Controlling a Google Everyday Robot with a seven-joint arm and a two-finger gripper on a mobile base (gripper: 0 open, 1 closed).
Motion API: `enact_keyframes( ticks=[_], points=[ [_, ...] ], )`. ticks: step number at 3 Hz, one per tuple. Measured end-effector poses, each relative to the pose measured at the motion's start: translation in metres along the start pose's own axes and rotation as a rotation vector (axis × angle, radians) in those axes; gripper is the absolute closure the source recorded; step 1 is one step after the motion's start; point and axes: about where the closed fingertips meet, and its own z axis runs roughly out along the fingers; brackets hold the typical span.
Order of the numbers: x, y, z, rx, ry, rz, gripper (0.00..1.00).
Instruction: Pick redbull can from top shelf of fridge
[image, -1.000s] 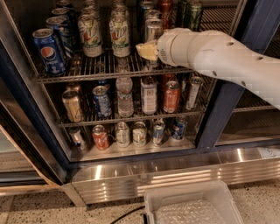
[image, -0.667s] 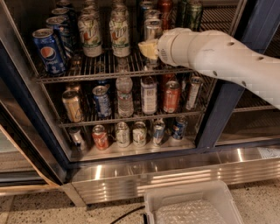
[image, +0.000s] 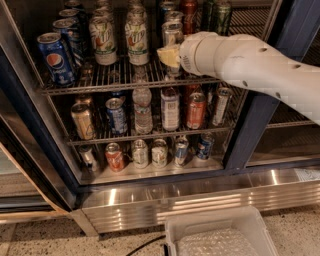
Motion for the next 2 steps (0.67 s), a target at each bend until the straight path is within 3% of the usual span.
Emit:
enact_keyframes(
  ticks=[1,2],
  points=[
    [-0.002,0.000,0.000,-0.004,-0.001,0.007,1.00],
    [-0.012,-0.005,0.001,-0.028,-0.019,0.085,1.00]
  ],
)
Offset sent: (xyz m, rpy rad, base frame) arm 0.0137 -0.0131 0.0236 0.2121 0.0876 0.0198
